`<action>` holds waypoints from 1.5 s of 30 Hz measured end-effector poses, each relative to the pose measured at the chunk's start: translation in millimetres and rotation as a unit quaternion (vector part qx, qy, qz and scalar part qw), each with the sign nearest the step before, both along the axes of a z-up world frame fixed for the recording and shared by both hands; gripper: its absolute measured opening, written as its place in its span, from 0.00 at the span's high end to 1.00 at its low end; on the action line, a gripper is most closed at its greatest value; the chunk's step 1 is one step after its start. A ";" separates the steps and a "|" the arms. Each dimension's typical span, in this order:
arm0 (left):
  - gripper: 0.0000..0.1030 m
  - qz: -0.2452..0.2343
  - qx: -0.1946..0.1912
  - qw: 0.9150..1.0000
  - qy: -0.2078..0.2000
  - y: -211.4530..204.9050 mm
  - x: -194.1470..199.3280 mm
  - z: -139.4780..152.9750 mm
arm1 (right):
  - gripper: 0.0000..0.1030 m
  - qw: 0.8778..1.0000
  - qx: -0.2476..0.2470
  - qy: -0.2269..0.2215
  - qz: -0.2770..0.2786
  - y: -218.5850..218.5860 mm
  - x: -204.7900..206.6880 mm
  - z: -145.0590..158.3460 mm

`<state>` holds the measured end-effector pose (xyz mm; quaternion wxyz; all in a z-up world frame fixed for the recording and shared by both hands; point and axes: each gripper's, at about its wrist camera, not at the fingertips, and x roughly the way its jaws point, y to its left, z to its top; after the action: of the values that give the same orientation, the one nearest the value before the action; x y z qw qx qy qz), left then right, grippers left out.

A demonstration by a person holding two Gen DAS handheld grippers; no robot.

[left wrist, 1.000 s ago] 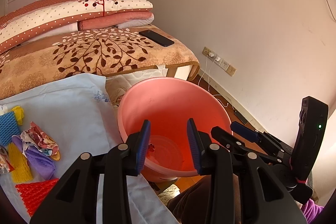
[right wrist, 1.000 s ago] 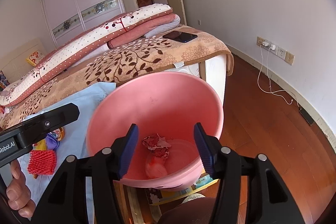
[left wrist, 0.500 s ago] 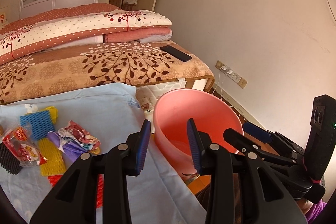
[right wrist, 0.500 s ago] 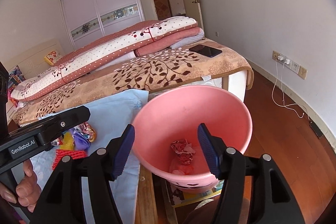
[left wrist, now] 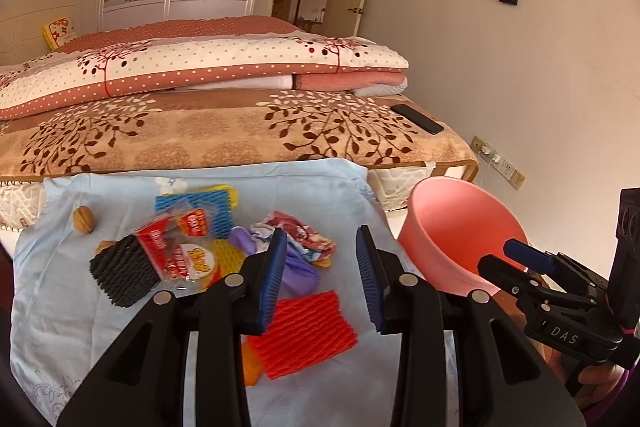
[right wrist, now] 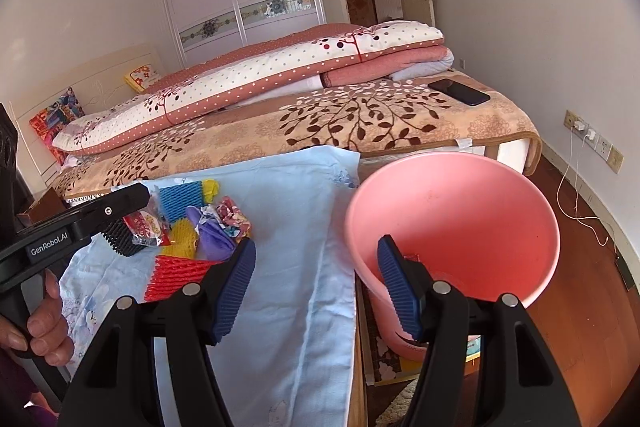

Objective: Collect trash
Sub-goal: 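Move both open grippers back over the trash on the sheet, then grasp the clear red-label snack packet with the left gripper while the right gripper grasps the red mesh net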

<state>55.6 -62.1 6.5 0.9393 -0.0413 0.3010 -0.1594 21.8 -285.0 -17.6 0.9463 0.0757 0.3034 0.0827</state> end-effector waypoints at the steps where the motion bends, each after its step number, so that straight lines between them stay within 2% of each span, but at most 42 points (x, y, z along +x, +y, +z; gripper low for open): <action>1: 0.65 0.007 0.001 1.000 0.000 8.5 -1.2 -1.5 | 0.39 1.000 -0.001 0.002 0.005 4.6 0.9 -1.1; 7: 0.65 0.044 0.007 0.999 0.006 48.0 -8.9 -10.6 | 0.39 0.999 -0.009 0.017 0.039 27.4 6.8 -8.8; 11: 0.65 0.062 0.024 0.998 0.006 61.4 -12.7 -17.5 | 0.39 0.998 -0.013 0.028 0.062 42.7 12.5 -15.3; 14: 0.65 0.073 0.023 0.997 0.015 69.5 -10.3 -22.9 | 0.39 0.996 -0.018 0.035 0.075 52.4 15.1 -20.0; 27: 0.65 0.102 0.014 0.994 0.027 80.2 31.8 -36.0 | 0.39 0.995 -0.019 0.054 0.082 58.3 23.9 -30.1; 35: 0.65 0.111 -0.009 0.993 0.035 89.8 44.4 -46.9 | 0.38 0.992 -0.019 0.063 0.104 69.8 30.5 -35.9; 37: 0.70 0.110 -0.009 0.993 0.029 89.9 43.9 -46.4 | 0.38 0.991 -0.018 0.066 0.113 73.5 31.6 -37.4; 38: 0.80 0.108 -0.008 0.994 0.027 89.6 43.9 -46.3 | 0.38 0.991 -0.016 0.068 0.117 75.5 32.0 -38.5; 39: 0.86 0.105 -0.007 0.994 0.027 89.2 44.3 -46.1 | 0.38 0.990 -0.013 0.071 0.121 77.3 32.4 -39.6; 42: 0.94 0.099 -0.007 0.995 0.023 88.2 43.5 -44.8 | 0.38 0.988 -0.006 0.078 0.135 81.9 33.2 -42.2; 45: 0.94 0.096 -0.013 0.995 0.018 88.9 40.8 -41.1 | 0.37 0.985 0.004 0.084 0.154 86.2 33.0 -43.6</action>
<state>96.3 26.9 -34.6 0.9442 -0.0850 0.3100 -0.0714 54.8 -198.8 -61.2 0.8931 0.0385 0.3895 0.2218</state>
